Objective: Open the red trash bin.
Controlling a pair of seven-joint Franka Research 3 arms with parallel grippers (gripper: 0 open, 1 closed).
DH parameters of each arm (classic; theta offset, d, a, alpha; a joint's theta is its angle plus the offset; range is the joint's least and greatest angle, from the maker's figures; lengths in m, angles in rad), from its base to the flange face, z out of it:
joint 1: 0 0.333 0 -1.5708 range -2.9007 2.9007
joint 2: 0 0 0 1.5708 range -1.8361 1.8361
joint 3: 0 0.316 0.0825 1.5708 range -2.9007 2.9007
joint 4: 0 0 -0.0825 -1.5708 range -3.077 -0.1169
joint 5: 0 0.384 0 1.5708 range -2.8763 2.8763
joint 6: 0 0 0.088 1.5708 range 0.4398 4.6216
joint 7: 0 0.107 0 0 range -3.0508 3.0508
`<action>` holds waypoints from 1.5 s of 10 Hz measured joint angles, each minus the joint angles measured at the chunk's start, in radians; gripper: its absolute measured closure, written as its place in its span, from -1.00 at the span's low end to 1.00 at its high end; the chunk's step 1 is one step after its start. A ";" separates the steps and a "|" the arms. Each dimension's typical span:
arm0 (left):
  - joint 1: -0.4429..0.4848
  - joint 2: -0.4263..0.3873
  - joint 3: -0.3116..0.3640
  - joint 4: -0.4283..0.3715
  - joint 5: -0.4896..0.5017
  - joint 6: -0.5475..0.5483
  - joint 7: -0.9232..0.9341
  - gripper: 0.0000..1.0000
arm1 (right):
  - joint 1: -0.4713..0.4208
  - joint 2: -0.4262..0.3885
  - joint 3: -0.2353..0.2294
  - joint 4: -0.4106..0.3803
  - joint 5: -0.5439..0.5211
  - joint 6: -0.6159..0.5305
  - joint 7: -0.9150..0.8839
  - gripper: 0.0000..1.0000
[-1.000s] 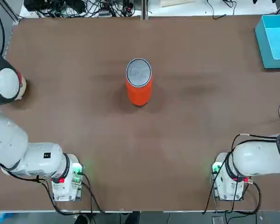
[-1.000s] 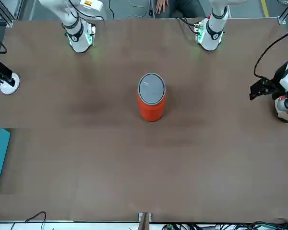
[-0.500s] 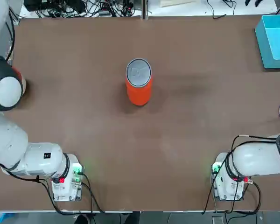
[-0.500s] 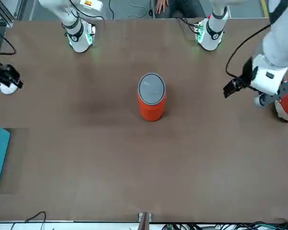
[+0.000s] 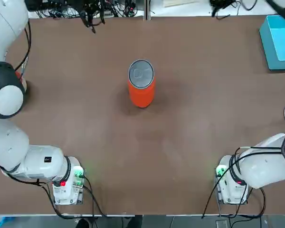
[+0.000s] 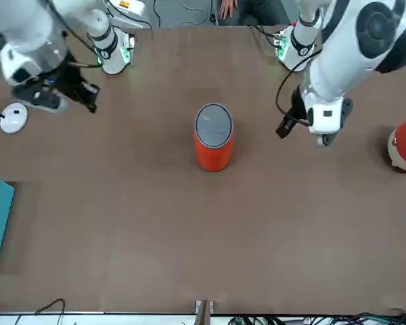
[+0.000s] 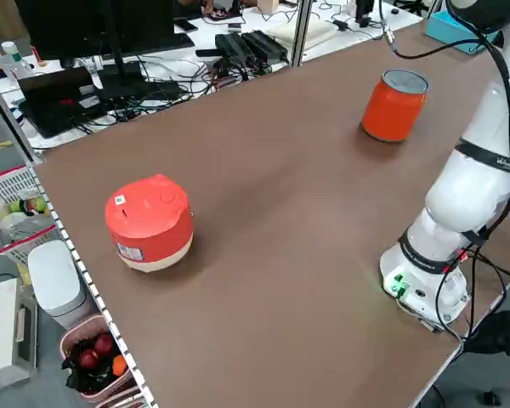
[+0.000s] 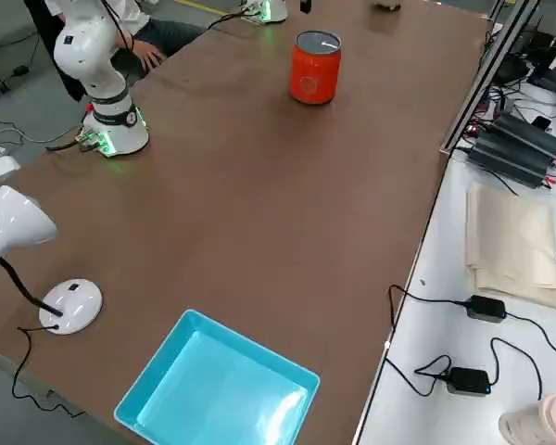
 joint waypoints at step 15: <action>-0.165 0.036 -0.029 -0.434 0.008 0.618 -0.662 0.98 | 0.421 0.296 -0.002 -0.118 0.000 0.399 0.562 0.98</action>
